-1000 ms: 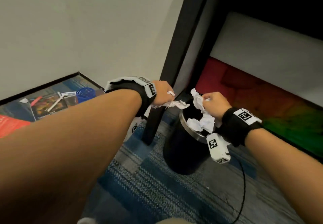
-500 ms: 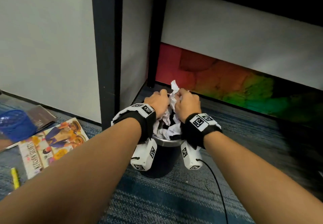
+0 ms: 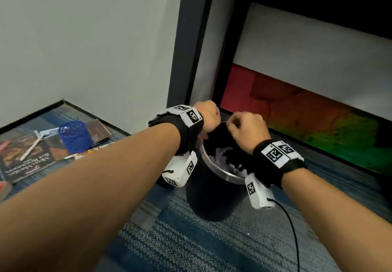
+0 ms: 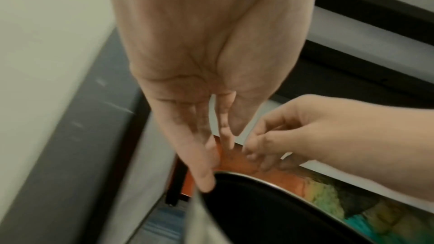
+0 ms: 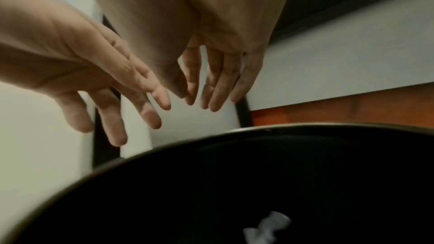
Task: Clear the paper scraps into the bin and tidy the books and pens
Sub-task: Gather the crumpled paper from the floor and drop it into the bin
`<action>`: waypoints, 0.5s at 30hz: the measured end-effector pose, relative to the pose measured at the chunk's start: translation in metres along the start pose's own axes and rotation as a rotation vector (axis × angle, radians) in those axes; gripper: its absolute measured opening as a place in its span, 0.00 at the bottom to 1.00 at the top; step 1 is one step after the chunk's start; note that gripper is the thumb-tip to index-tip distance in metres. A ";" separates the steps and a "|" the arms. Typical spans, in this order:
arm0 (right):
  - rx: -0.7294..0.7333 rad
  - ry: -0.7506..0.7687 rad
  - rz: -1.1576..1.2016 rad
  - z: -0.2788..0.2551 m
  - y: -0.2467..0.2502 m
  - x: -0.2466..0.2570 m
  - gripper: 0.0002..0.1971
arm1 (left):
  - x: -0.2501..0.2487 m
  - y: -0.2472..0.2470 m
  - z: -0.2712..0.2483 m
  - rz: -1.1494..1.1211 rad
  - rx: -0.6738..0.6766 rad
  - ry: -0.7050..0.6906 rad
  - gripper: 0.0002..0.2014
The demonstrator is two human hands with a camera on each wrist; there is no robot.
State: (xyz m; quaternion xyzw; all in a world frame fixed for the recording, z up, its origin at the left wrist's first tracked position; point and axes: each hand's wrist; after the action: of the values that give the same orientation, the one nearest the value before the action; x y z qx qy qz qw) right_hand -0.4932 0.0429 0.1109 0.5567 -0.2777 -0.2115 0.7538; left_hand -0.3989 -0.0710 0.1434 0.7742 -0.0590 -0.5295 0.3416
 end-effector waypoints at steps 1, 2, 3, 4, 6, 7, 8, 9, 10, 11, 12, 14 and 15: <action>-0.034 0.034 0.001 0.001 0.004 0.015 0.07 | 0.008 0.012 -0.005 -0.002 -0.021 0.001 0.09; -0.064 0.077 0.004 0.001 0.007 0.031 0.08 | 0.017 0.024 -0.012 -0.005 -0.009 0.005 0.09; -0.086 0.123 0.011 0.000 0.008 0.048 0.08 | 0.027 0.037 -0.021 -0.010 0.010 0.009 0.09; -0.100 0.174 0.021 0.000 0.007 0.066 0.08 | 0.038 0.051 -0.031 -0.003 0.029 0.028 0.07; -0.093 0.271 0.048 0.000 0.002 0.104 0.07 | 0.062 0.078 -0.053 0.030 0.028 0.106 0.07; -0.070 0.314 0.063 -0.001 -0.001 0.124 0.07 | 0.076 0.092 -0.064 0.040 0.010 0.154 0.07; -0.042 0.356 0.083 -0.001 -0.006 0.144 0.06 | 0.091 0.107 -0.075 0.043 -0.014 0.204 0.07; -0.011 0.394 0.106 0.000 -0.013 0.164 0.06 | 0.107 0.122 -0.088 0.045 -0.045 0.252 0.06; 0.021 0.437 0.137 0.000 -0.021 0.185 0.06 | 0.124 0.139 -0.101 0.050 -0.090 0.297 0.05; 0.063 0.487 0.162 -0.001 -0.029 0.206 0.09 | 0.141 0.155 -0.117 0.054 -0.137 0.340 0.05; 0.122 0.543 0.176 -0.004 -0.038 0.228 0.12 | 0.159 0.169 -0.136 0.058 -0.190 0.384 0.06; 0.267 0.630 0.178 -0.011 -0.054 0.271 0.18 | 0.193 0.198 -0.172 0.080 -0.288 0.458 0.07; 0.350 0.674 0.149 -0.016 -0.062 0.293 0.20 | 0.210 0.210 -0.190 0.091 -0.316 0.487 0.08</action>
State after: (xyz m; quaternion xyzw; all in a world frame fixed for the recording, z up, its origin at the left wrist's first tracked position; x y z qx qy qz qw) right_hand -0.2619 -0.1470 0.1020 0.6935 -0.0861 0.0891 0.7097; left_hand -0.0881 -0.2369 0.1426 0.8124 0.0731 -0.3146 0.4855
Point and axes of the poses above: each hand's wrist, its own z-axis towards the middle knuckle, its own y-axis out of the back of the hand, x = y × z, and after that the axes turned 8 degrees about -z, right-handed
